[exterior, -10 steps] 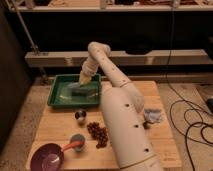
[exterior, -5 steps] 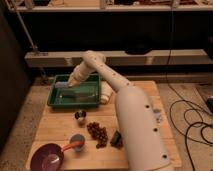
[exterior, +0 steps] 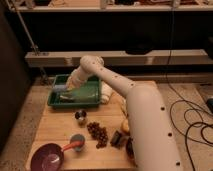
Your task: Wipe tray with sponge
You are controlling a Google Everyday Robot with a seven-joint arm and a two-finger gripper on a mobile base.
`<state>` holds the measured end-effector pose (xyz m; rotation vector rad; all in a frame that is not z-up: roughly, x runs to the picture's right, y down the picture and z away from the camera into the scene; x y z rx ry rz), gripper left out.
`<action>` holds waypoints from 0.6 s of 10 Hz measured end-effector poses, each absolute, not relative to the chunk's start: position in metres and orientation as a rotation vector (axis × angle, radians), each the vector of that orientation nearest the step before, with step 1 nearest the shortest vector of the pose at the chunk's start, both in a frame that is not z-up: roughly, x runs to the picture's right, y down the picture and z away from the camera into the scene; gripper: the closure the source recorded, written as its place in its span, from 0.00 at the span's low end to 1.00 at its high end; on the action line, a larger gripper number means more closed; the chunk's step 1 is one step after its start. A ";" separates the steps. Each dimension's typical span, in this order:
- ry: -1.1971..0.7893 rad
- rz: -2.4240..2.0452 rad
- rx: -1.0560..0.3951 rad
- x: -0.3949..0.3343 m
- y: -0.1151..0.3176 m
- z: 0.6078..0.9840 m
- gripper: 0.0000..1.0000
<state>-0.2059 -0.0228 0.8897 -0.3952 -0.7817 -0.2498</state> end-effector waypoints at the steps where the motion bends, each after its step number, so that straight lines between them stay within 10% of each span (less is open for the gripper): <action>1: -0.770 -0.270 -0.395 -0.189 -0.019 0.884 1.00; 6: -0.702 -0.321 -0.420 -0.110 0.000 0.865 1.00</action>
